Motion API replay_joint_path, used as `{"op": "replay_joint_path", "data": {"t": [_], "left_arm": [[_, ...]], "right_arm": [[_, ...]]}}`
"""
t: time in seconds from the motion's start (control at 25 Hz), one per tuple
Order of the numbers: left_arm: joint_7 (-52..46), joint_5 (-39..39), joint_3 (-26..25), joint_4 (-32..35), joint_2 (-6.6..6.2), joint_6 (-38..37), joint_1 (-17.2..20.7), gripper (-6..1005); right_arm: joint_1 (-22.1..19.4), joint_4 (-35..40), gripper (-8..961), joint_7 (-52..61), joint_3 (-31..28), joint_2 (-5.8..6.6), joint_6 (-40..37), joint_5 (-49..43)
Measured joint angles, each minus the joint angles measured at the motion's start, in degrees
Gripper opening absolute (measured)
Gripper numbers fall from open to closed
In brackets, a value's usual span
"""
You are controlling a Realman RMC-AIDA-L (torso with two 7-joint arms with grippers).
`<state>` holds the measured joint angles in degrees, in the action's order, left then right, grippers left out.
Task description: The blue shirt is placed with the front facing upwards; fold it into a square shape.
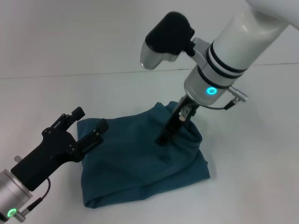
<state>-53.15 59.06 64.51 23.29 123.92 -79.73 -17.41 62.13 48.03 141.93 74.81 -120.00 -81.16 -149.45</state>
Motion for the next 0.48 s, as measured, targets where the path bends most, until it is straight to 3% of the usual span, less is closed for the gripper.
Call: {"op": "replay_joint_path", "data": {"t": [0.24, 0.48], "left_arm": [[0.0, 0.0, 0.0, 0.0, 0.0, 0.0, -0.1, 860], [0.0, 0.0, 0.0, 0.1, -0.13, 0.0, -0.3, 860]], "right_arm": [[-2.2, 2.7, 499, 0.7, 0.8, 0.45, -5.7, -1.6], [-7.4, 11.6, 498, 2.3, 0.8, 0.37, -12.5, -4.3]]}}
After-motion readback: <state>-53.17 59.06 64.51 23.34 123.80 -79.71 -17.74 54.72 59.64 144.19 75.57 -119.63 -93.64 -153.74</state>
